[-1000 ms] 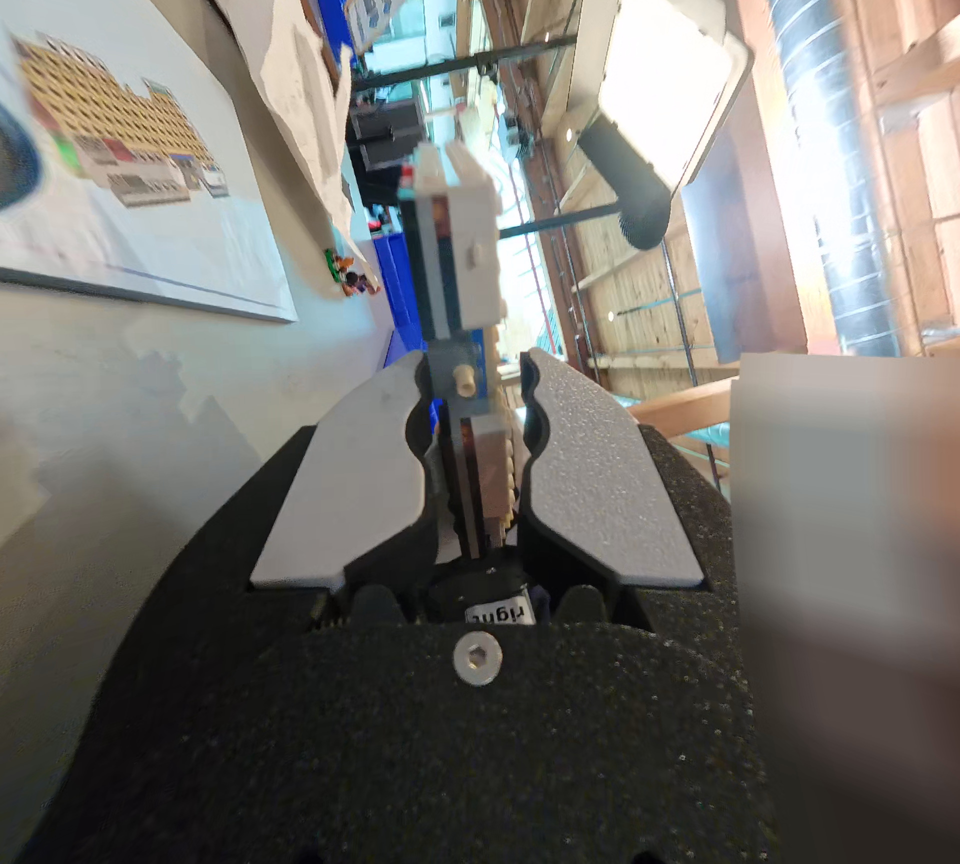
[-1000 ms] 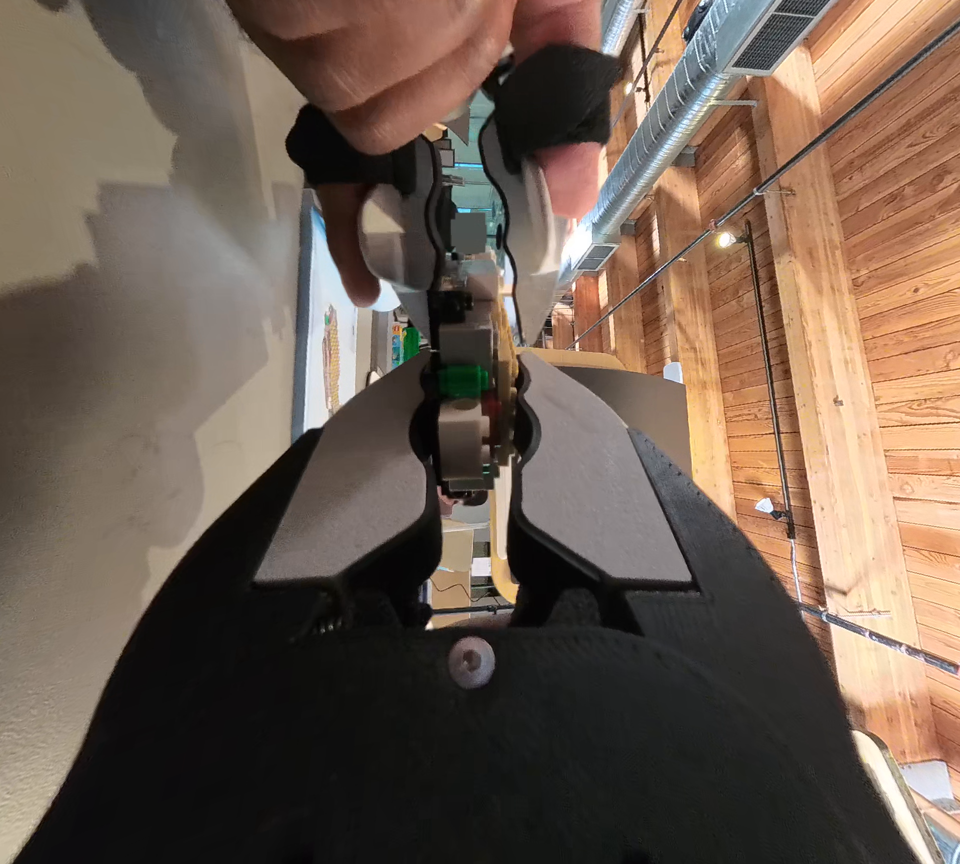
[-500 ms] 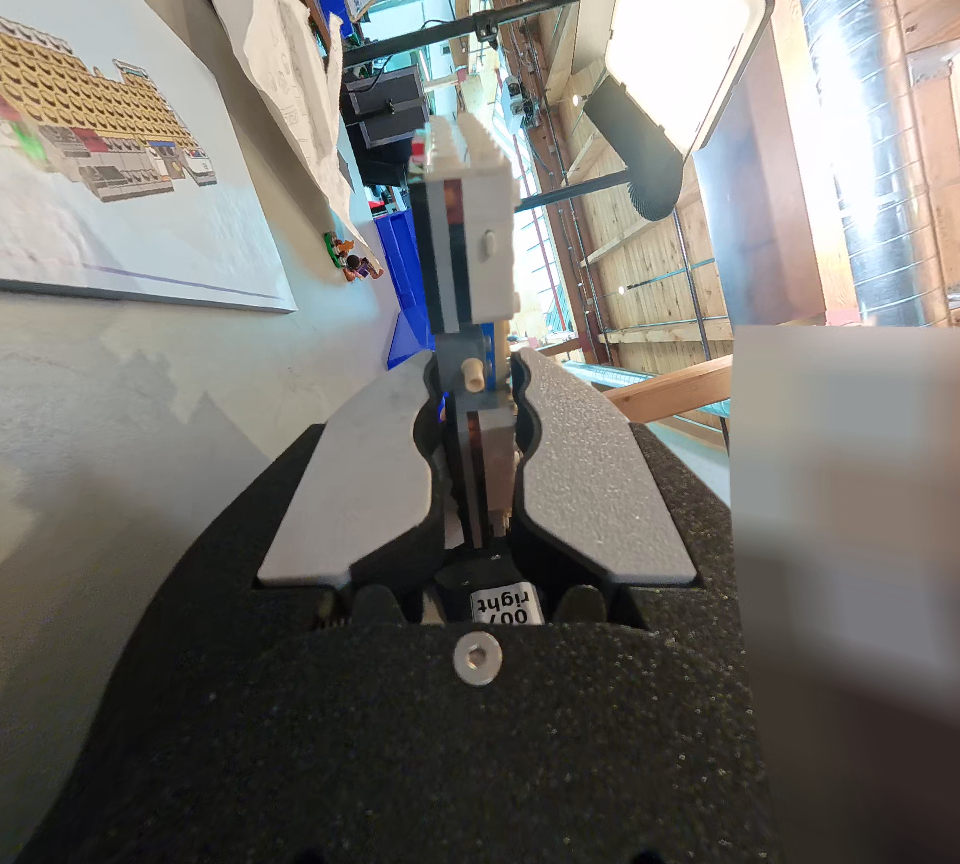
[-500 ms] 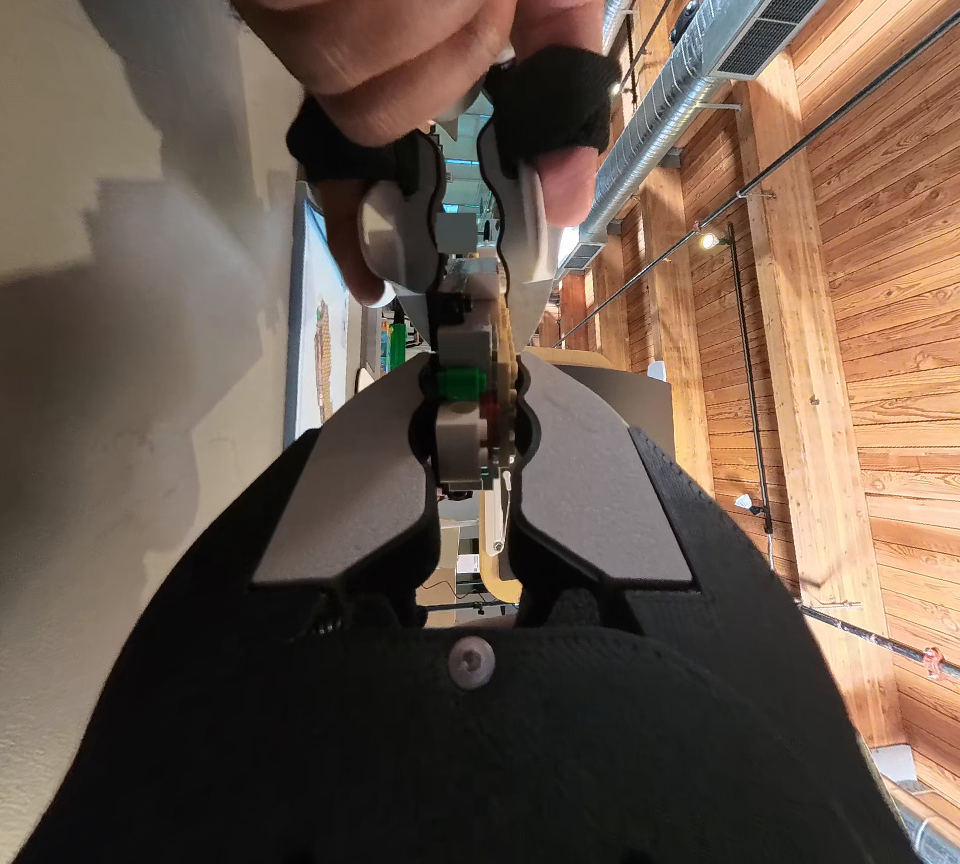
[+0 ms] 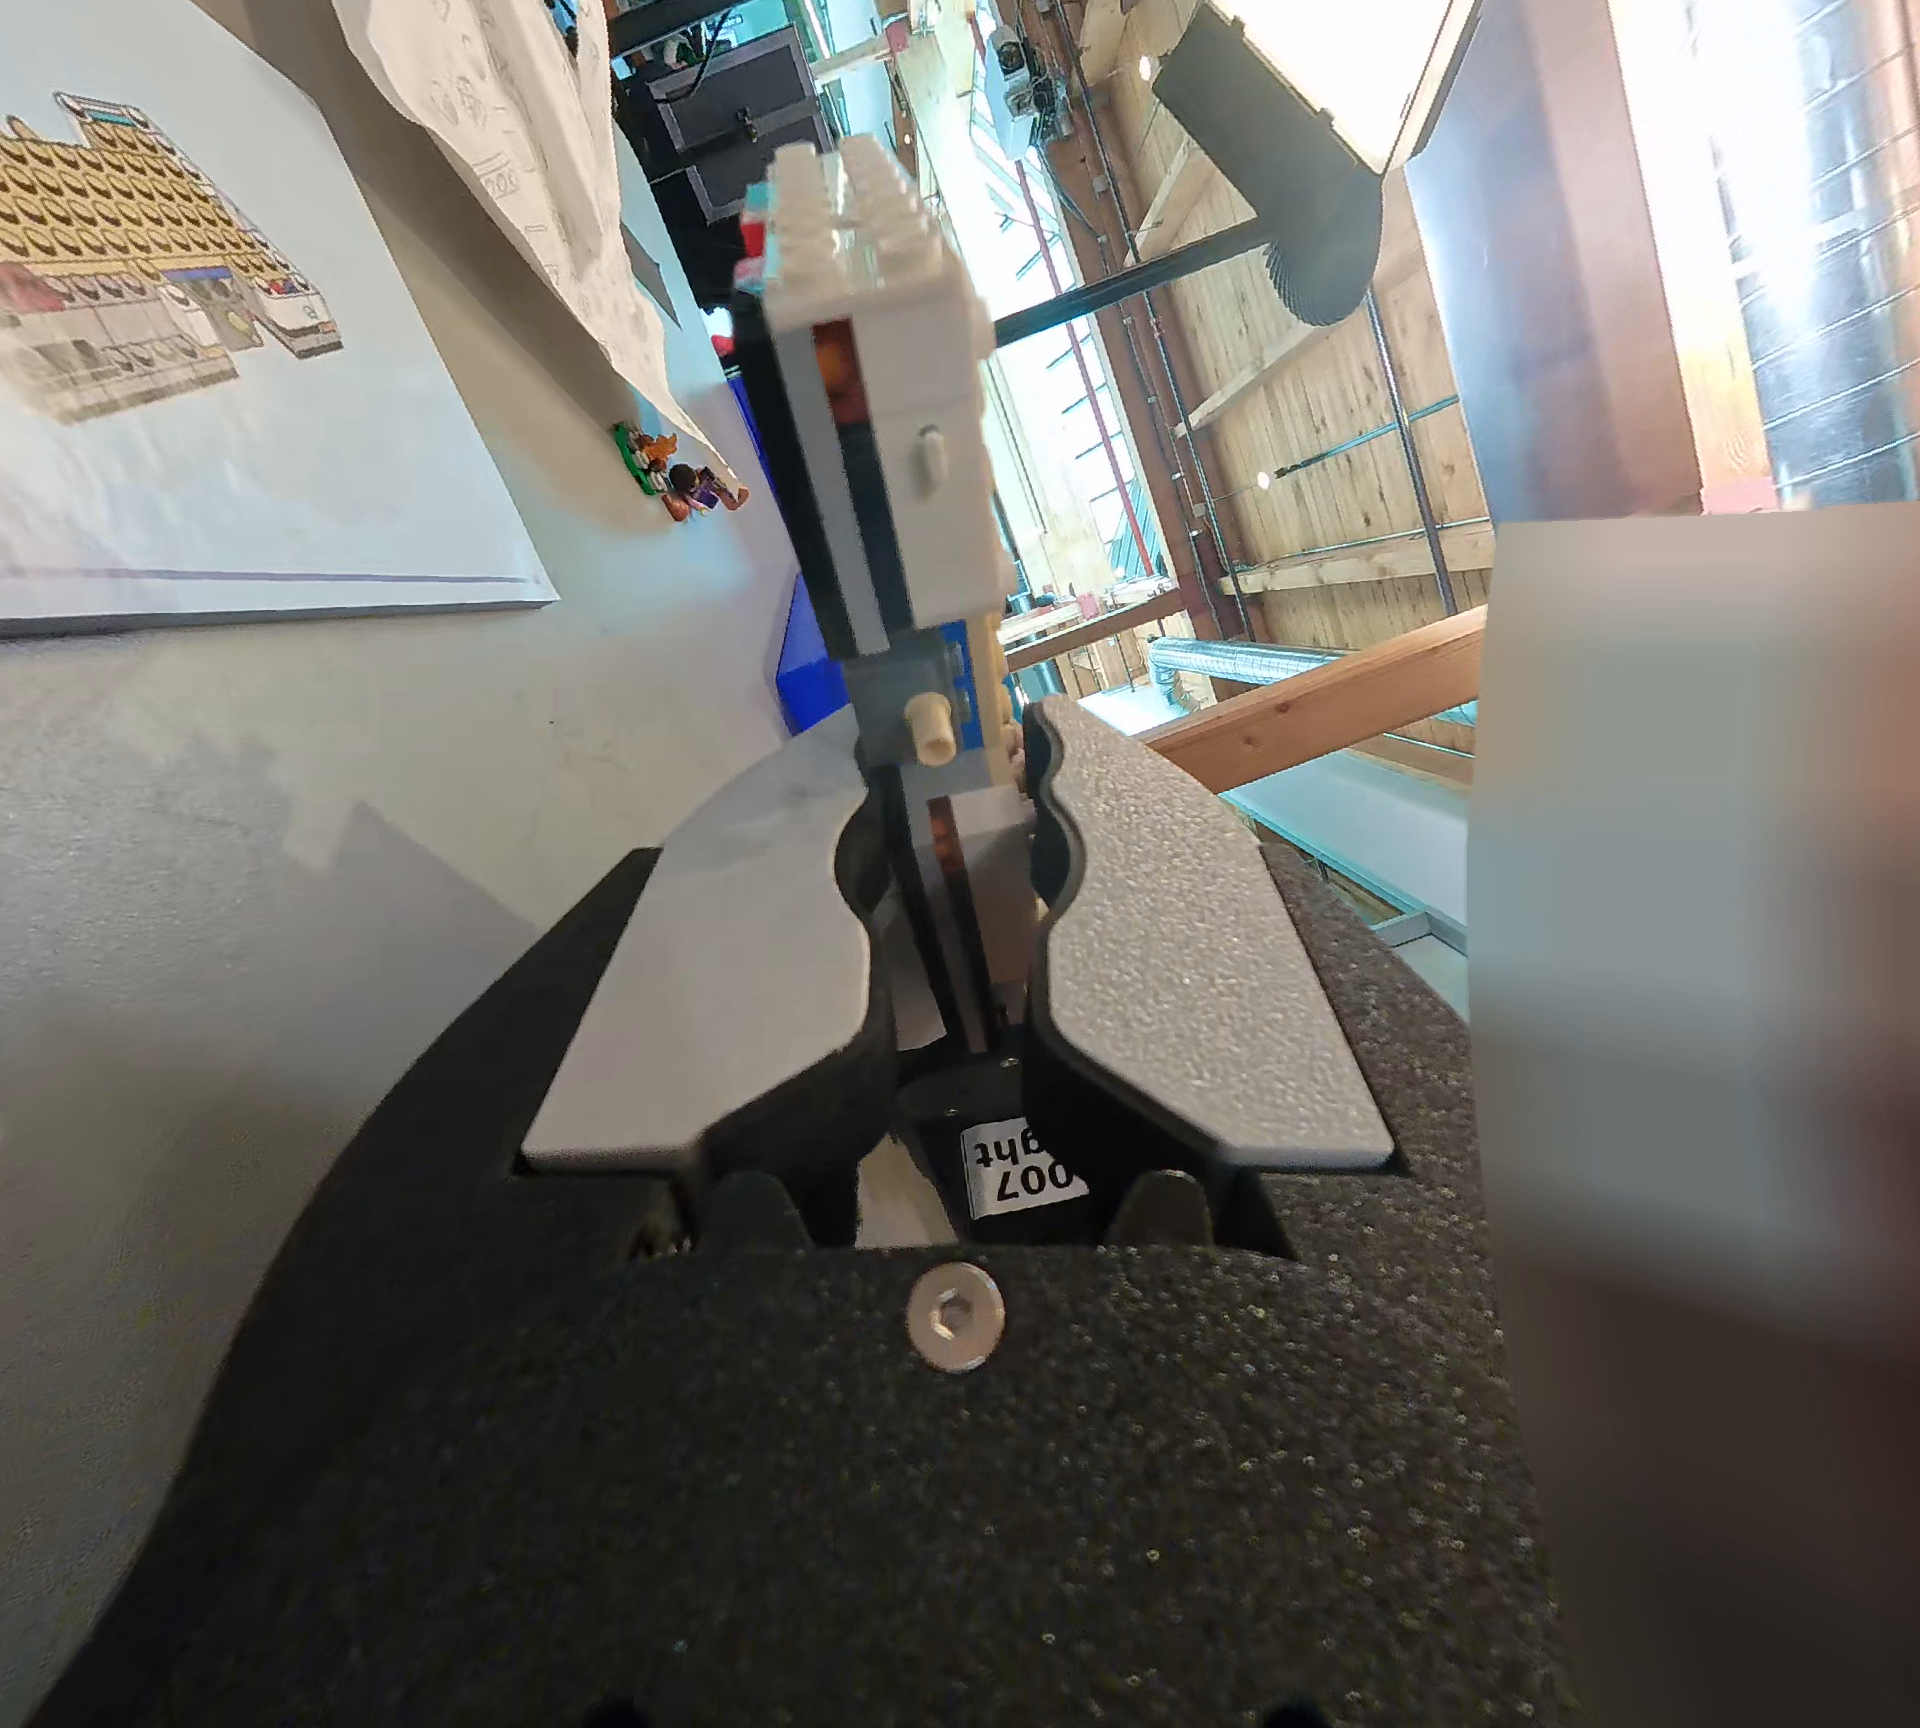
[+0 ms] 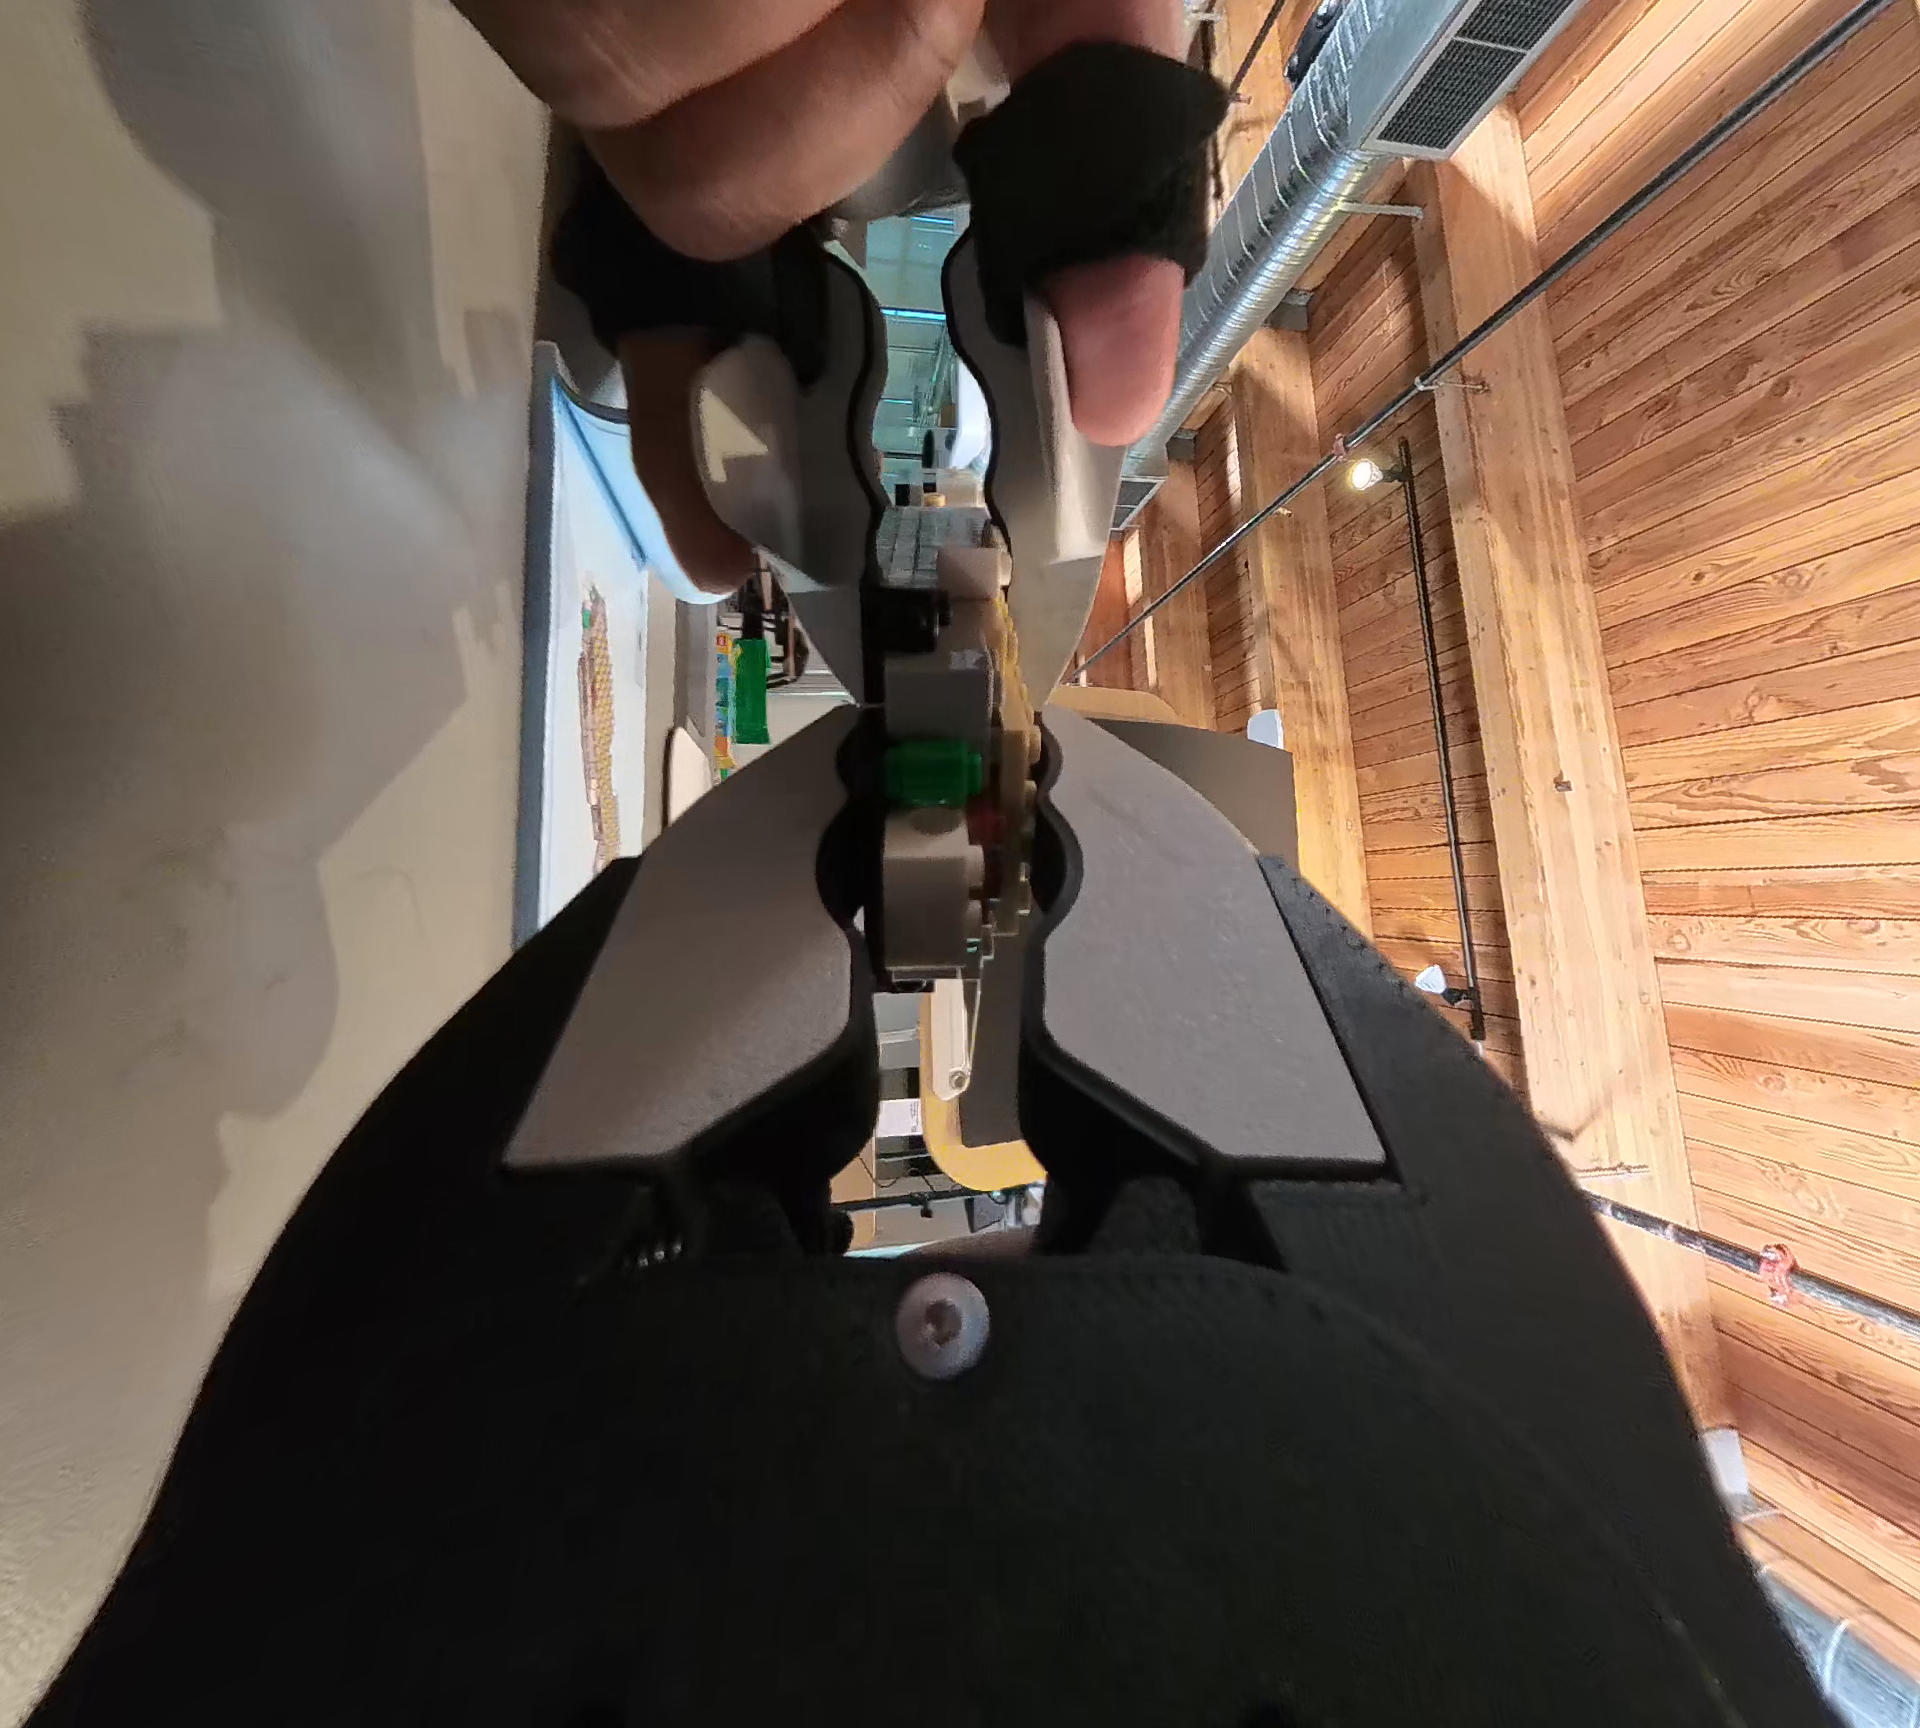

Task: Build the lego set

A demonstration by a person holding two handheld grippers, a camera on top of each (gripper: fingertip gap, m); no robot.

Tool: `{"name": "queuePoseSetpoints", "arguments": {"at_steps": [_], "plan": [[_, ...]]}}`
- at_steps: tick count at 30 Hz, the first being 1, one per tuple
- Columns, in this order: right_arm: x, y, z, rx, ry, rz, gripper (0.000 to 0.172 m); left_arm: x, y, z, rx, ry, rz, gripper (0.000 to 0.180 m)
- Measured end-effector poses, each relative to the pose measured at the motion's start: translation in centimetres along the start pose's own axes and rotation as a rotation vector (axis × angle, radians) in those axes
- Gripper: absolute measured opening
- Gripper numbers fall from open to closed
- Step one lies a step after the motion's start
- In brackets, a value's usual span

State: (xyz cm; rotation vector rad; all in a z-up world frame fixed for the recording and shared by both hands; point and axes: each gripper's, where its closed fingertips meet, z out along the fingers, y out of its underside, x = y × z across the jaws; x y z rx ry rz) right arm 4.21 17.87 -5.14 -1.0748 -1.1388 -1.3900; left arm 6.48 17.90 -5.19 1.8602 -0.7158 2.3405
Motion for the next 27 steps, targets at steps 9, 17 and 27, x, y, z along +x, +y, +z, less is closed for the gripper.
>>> {"name": "queuePoseSetpoints", "arguments": {"at_steps": [9, 17, 27], "plan": [[0.25, -0.01, -0.07, -0.002, 0.015, 0.006, 0.029, 0.13, 0.00, 0.02, 0.000, 0.012, 0.011, 0.023], [0.36, 0.05, -0.16, -0.001, 0.021, 0.026, 0.029, 0.24, -0.05, 0.01, 0.004, 0.015, 0.016, 0.022], [0.42, 0.51, -0.20, -0.012, 0.023, 0.046, 0.026, 0.32, -0.62, -0.28, 0.034, 0.029, -0.025, 0.023]]}}
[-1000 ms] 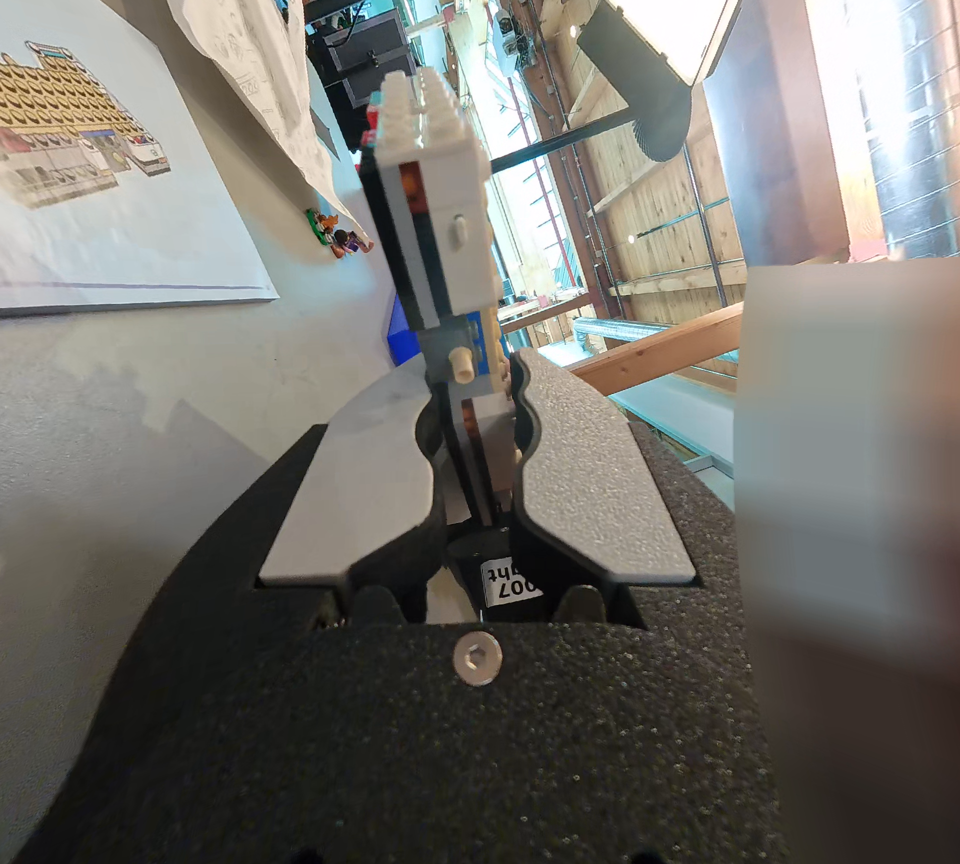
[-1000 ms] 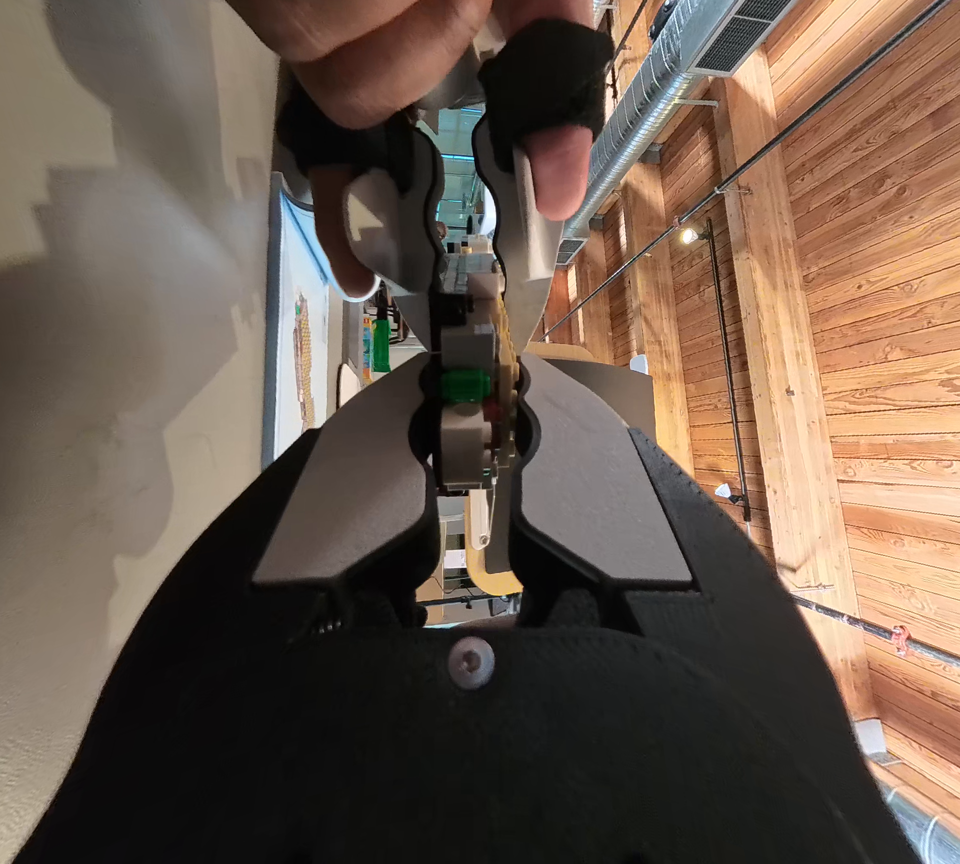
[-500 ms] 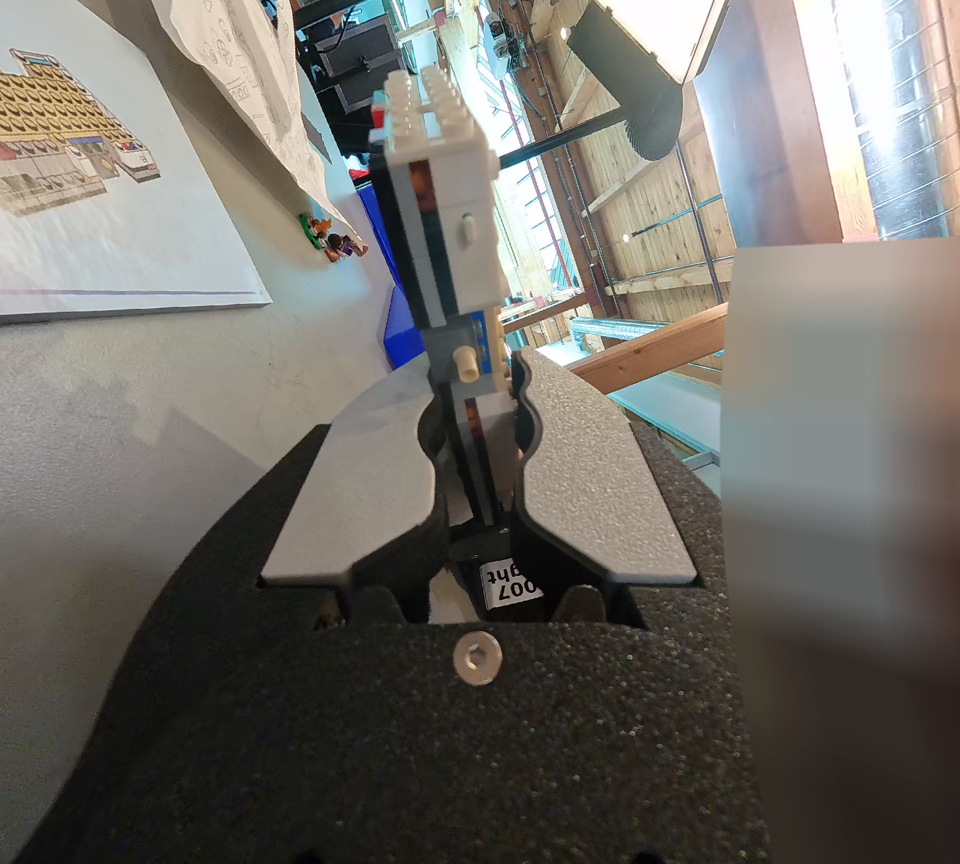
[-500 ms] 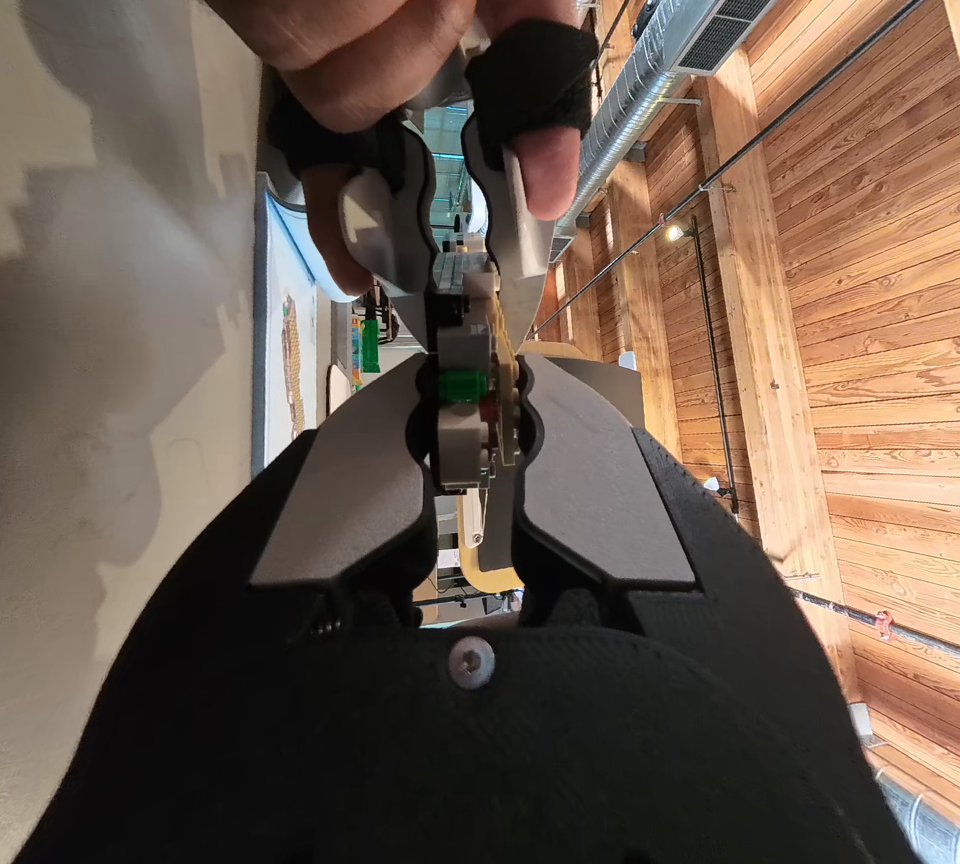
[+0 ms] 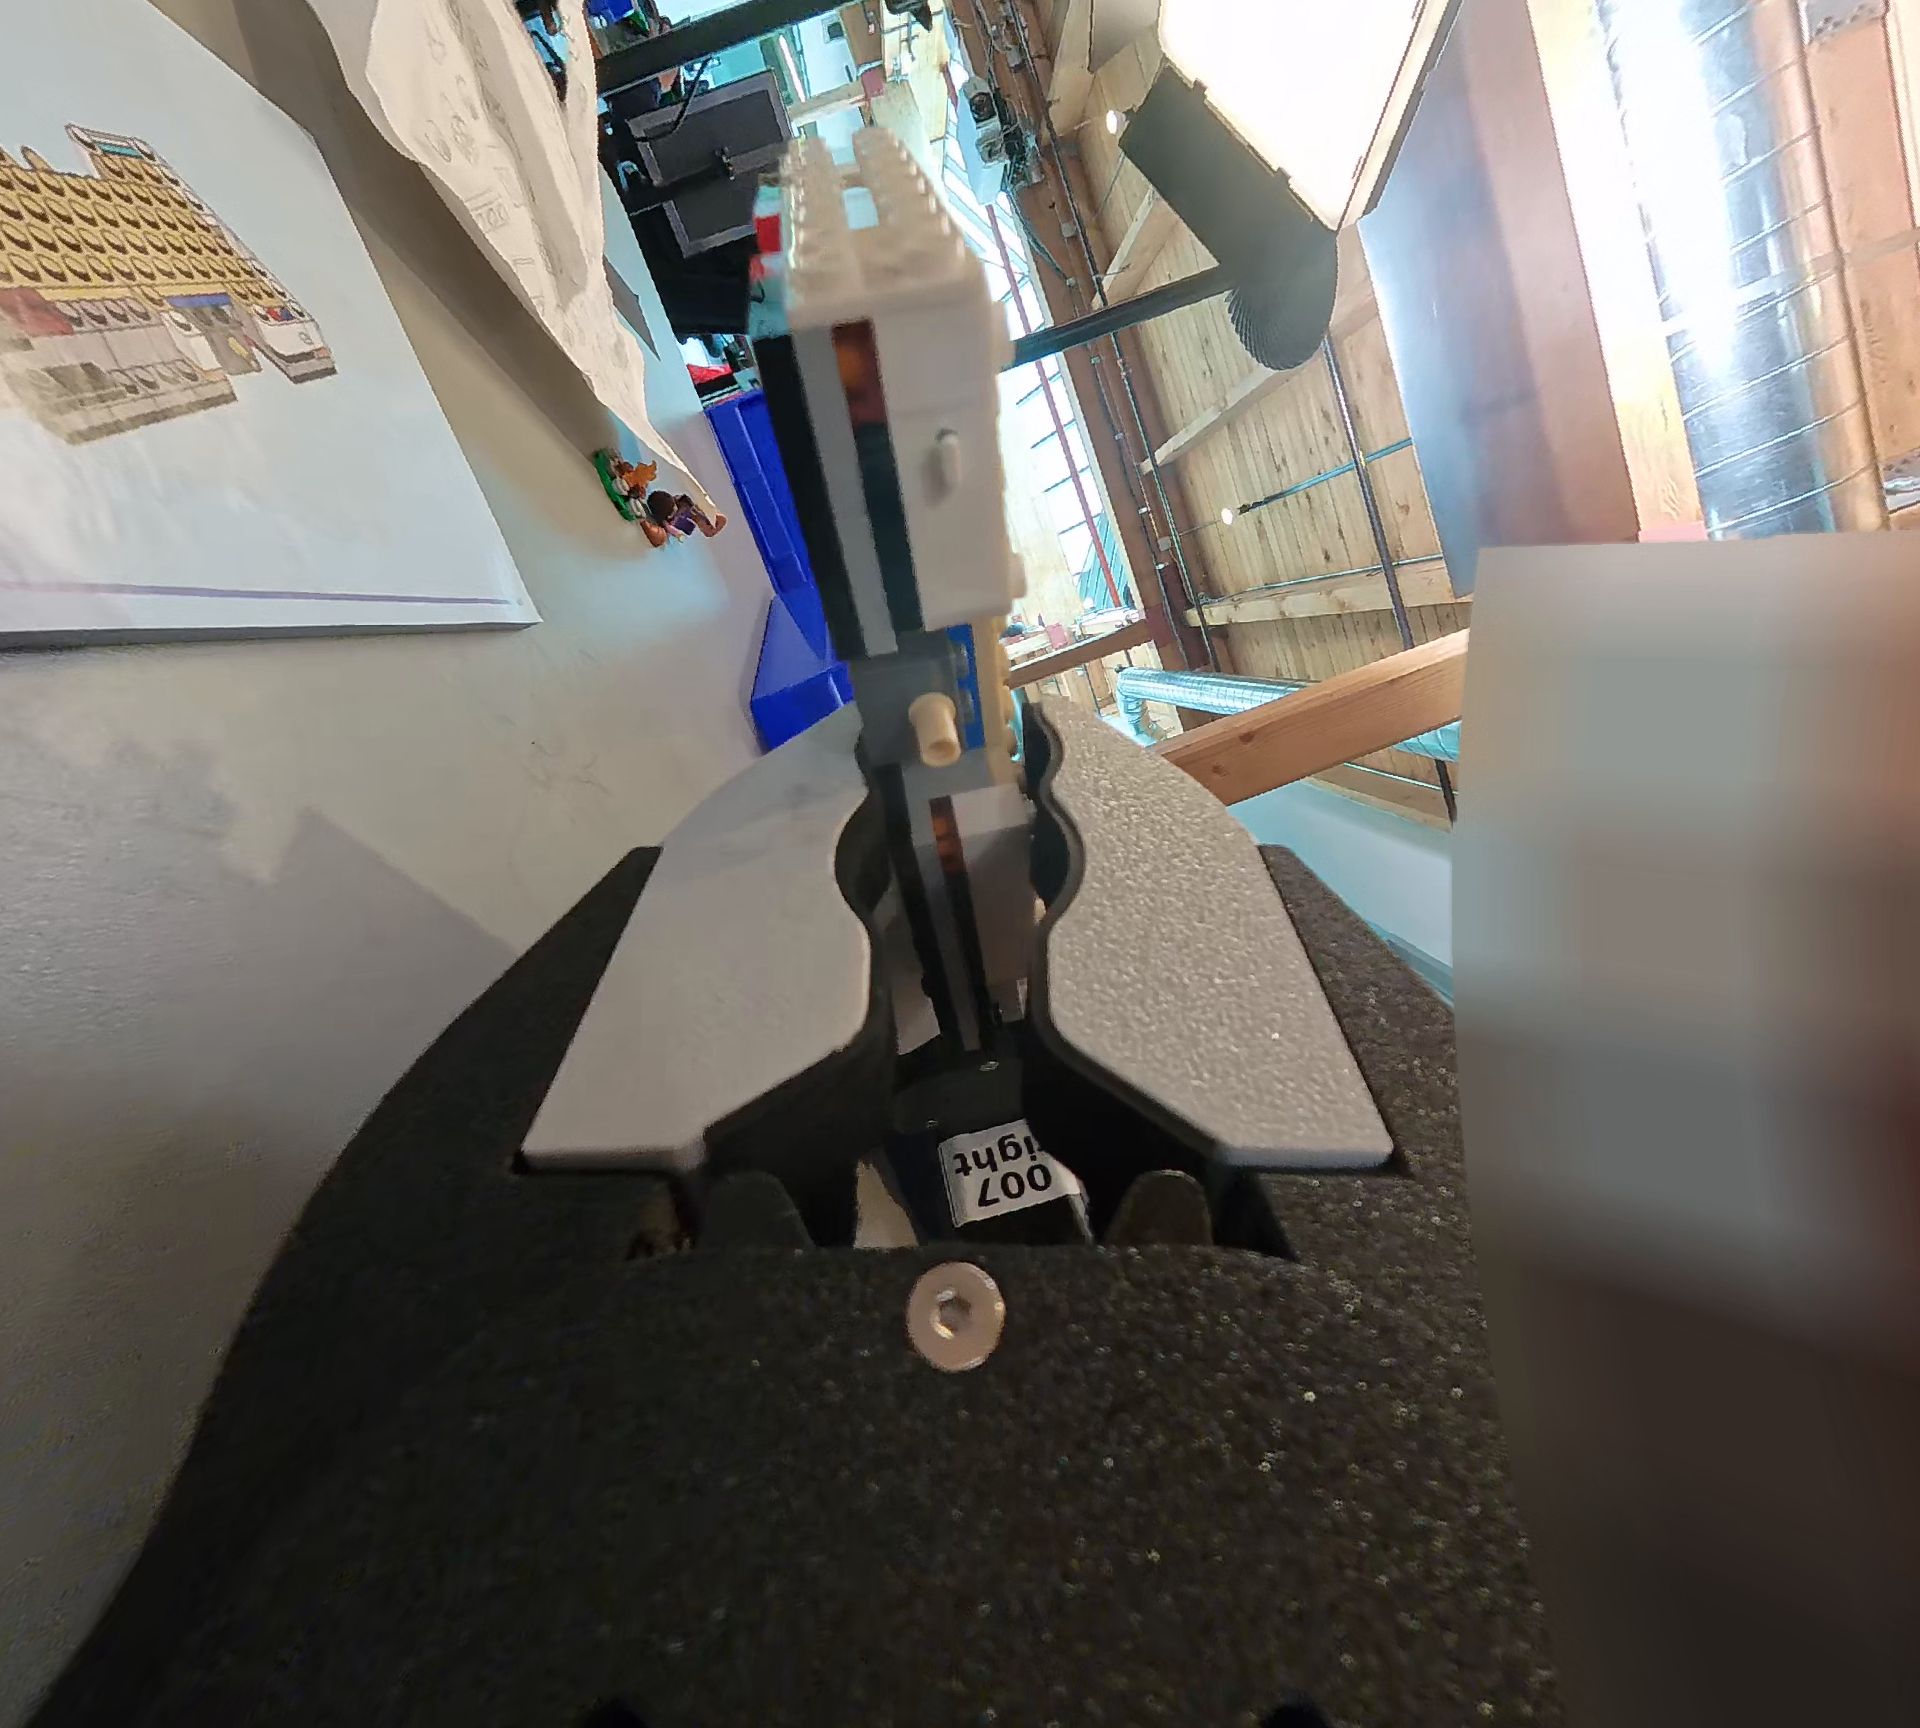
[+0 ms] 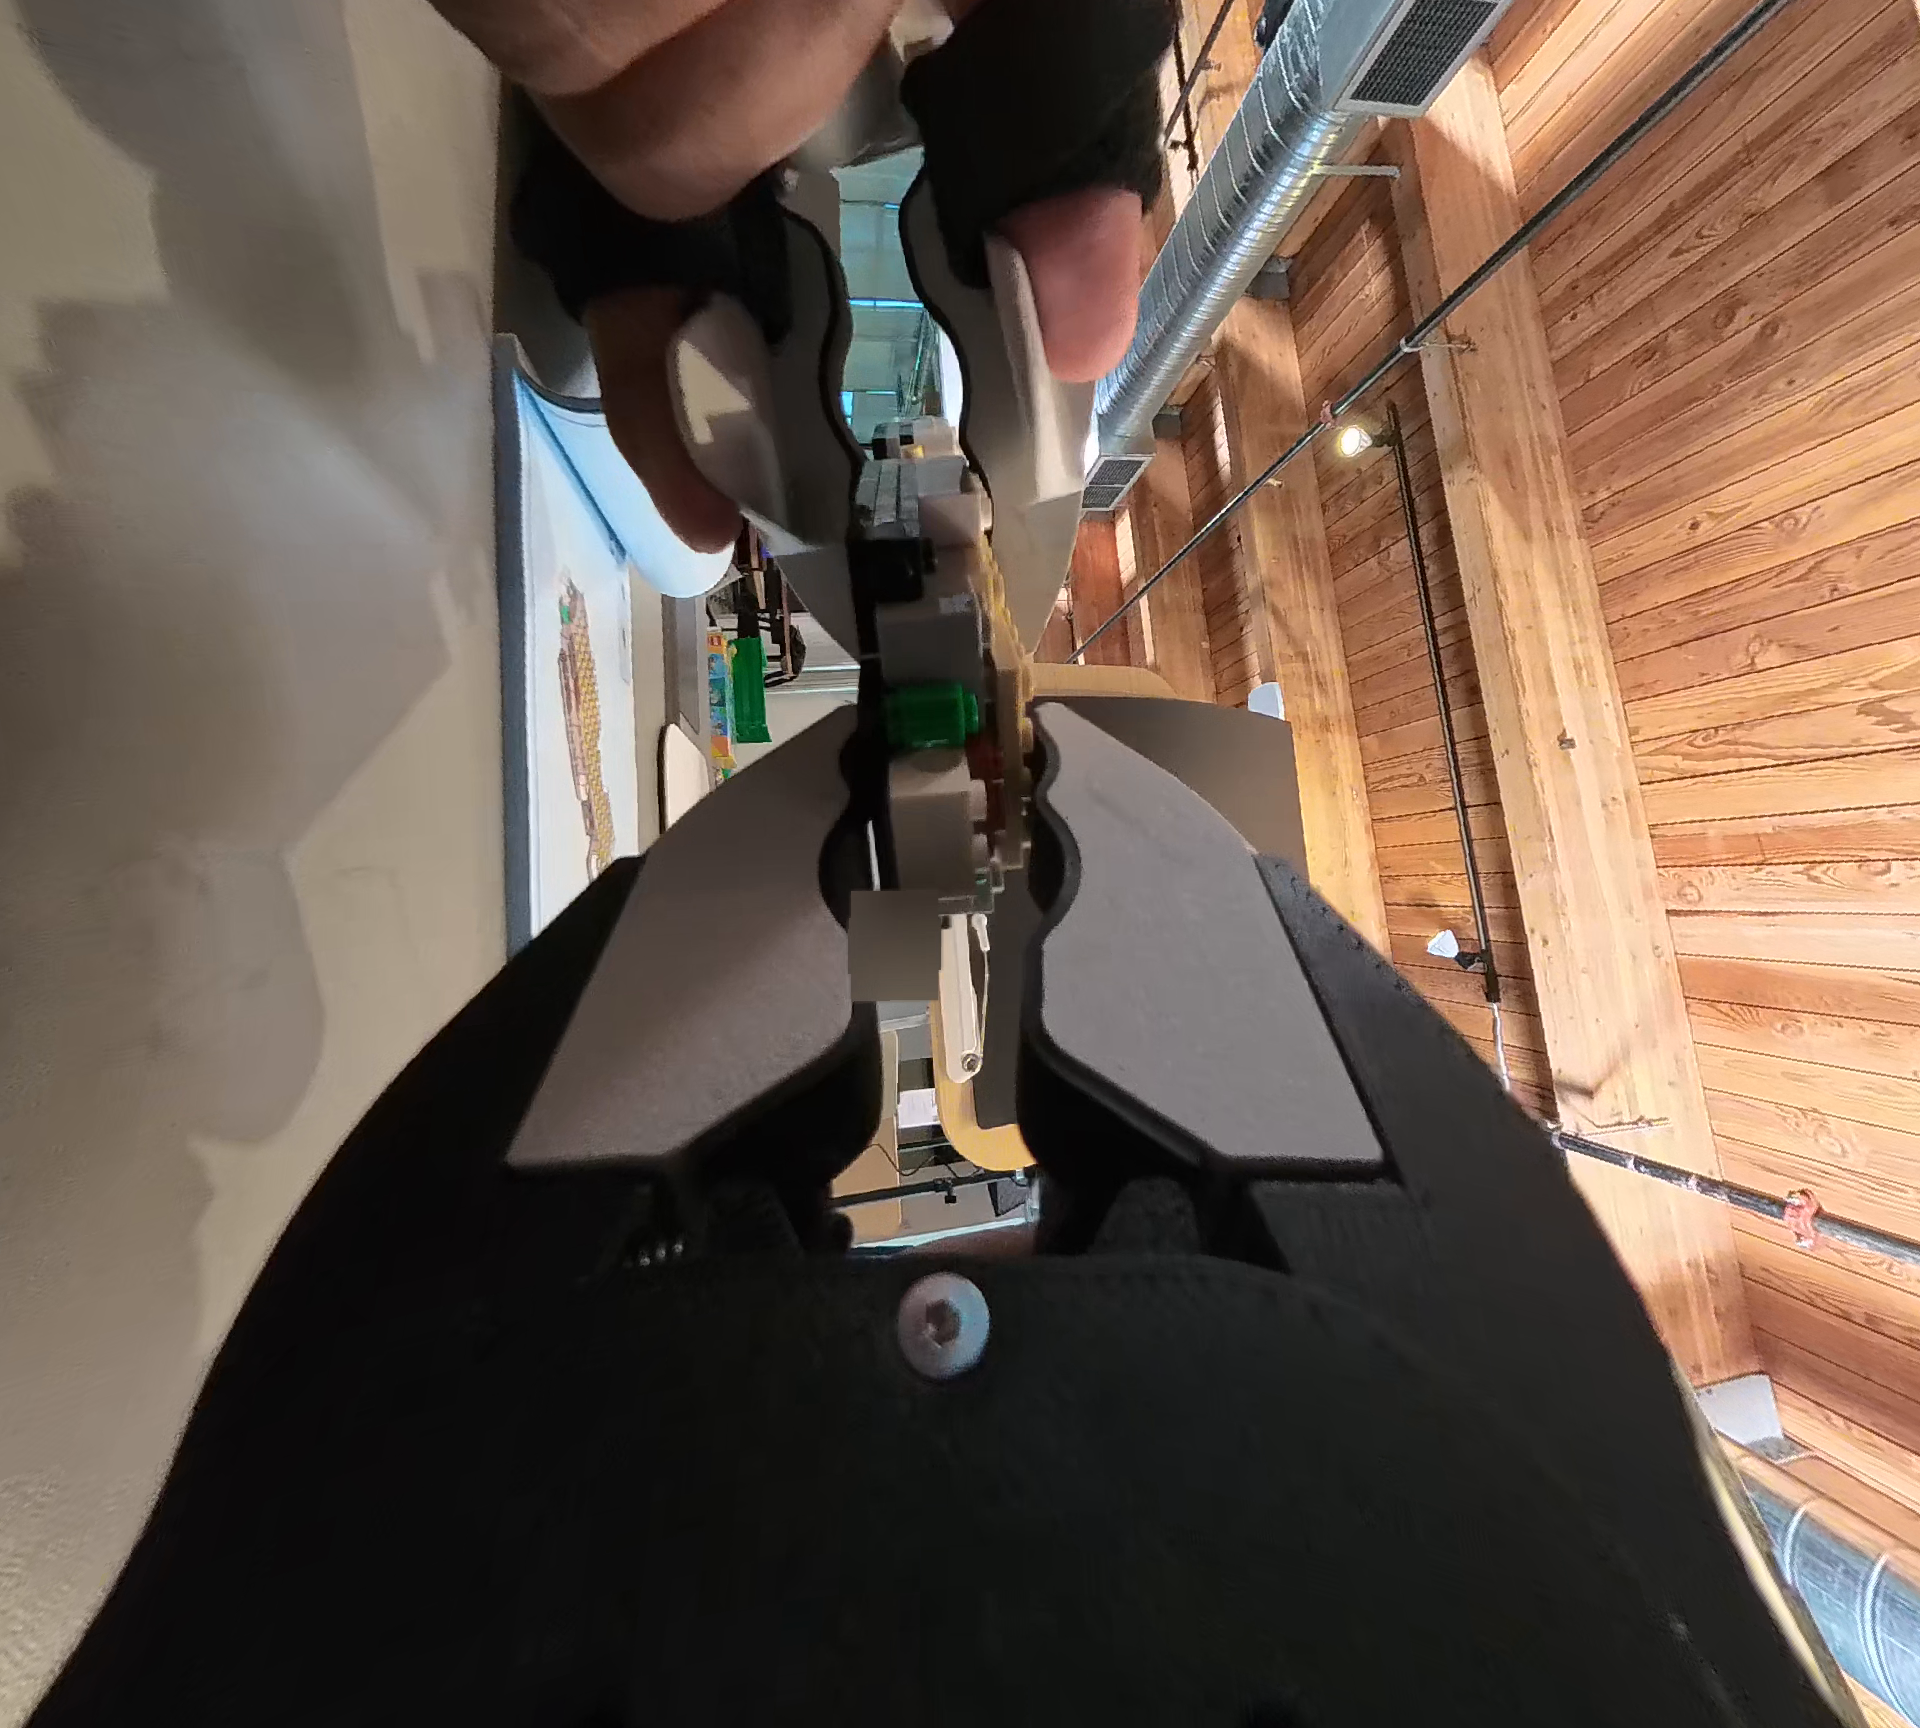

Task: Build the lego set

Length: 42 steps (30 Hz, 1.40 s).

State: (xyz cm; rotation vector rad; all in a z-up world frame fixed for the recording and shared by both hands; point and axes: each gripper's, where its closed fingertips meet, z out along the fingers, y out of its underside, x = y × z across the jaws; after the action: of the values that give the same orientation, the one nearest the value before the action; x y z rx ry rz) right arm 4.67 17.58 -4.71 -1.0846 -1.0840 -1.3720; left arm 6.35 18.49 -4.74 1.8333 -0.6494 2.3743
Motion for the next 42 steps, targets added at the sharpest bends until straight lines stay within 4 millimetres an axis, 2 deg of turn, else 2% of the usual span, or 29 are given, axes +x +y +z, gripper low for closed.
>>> {"name": "queuePoseSetpoints", "arguments": {"at_steps": [15, 20, 30, 33, 35, 38, 42], "plan": [[-0.7, 0.3, 0.0, -0.015, -0.079, -0.010, 0.024, -0.6, 0.0, 0.0, 0.021, -0.009, -0.046, 0.022], [-0.4, 0.5, 0.2, -0.035, -0.049, 0.076, 0.027, -0.4, -0.3, -0.1, 0.048, -0.010, -0.017, 0.022], [-0.3, 2.0, -0.1, -0.071, -0.084, 0.289, 0.044, -0.7, -2.0, -1.0, 0.133, -0.002, -0.010, 0.022], [-0.3, 2.9, -0.6, -0.095, -0.122, 0.443, 0.045, -0.8, -2.7, -1.4, 0.166, -0.008, 0.000, 0.022], [-0.4, 3.5, -0.8, -0.113, -0.174, 0.624, 0.045, -0.7, -3.2, -1.7, 0.187, -0.001, 0.004, 0.022], [-0.8, 3.8, -1.0, -0.124, -0.300, 0.989, 0.045, -0.2, -3.8, -1.9, 0.218, 0.025, 0.022, 0.022], [-0.7, 2.5, -1.0, -0.056, -0.474, 1.546, 0.051, 1.2, -4.2, -2.1, 0.267, 0.105, 0.048, 0.022]]}}
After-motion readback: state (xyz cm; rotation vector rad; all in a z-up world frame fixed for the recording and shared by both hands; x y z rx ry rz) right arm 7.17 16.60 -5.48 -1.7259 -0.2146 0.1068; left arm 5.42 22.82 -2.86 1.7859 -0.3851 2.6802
